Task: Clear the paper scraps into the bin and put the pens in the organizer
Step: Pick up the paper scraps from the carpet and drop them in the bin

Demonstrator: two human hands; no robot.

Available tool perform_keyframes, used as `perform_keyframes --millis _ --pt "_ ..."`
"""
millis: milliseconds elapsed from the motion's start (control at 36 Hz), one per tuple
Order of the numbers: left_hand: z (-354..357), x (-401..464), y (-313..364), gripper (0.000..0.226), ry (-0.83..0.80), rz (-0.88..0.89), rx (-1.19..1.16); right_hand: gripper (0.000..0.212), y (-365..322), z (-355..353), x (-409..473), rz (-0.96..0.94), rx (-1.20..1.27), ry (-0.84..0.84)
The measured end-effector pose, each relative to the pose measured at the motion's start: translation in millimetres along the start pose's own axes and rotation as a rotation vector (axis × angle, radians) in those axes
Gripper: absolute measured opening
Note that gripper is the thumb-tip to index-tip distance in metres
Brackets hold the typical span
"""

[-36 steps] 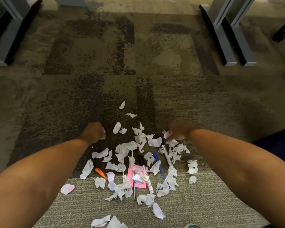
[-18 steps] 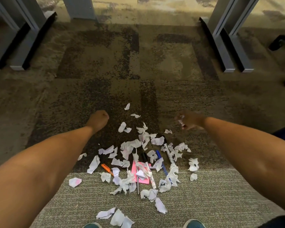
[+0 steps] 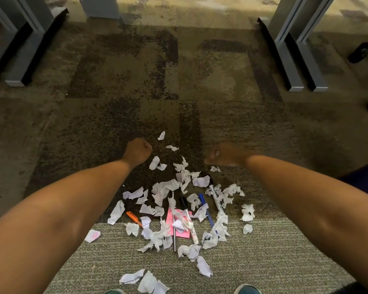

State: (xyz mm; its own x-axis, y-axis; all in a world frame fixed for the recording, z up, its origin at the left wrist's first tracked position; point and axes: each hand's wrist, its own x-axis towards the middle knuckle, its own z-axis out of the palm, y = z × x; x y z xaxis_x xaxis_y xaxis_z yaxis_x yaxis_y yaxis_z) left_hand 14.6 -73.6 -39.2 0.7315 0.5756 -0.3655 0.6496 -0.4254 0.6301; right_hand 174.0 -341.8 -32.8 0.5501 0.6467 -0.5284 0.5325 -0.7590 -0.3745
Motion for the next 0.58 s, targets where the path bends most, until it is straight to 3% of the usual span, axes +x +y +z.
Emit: perform_keyframes --millis 83,222,306,445,584 --pt "10 4 -3 0.014 -0.057 0.021 0.048 0.034 -10 12 3 -0.071 -0.132 -0.089" --pt "23 11 -18 0.027 -0.142 -0.009 0.162 0.062 -28 28 13 -0.141 -0.410 -0.190" --pt "30 12 -22 0.042 -0.137 -0.004 0.223 0.068 -36 33 17 -0.162 -0.581 -0.217" --pt "33 14 -20 0.035 -0.119 0.001 0.289 0.054 -44 48 17 -0.237 -0.719 -0.218" --pt "29 12 -17 0.027 -0.144 0.004 0.330 0.037 -42 49 16 -0.125 -0.530 -0.291"
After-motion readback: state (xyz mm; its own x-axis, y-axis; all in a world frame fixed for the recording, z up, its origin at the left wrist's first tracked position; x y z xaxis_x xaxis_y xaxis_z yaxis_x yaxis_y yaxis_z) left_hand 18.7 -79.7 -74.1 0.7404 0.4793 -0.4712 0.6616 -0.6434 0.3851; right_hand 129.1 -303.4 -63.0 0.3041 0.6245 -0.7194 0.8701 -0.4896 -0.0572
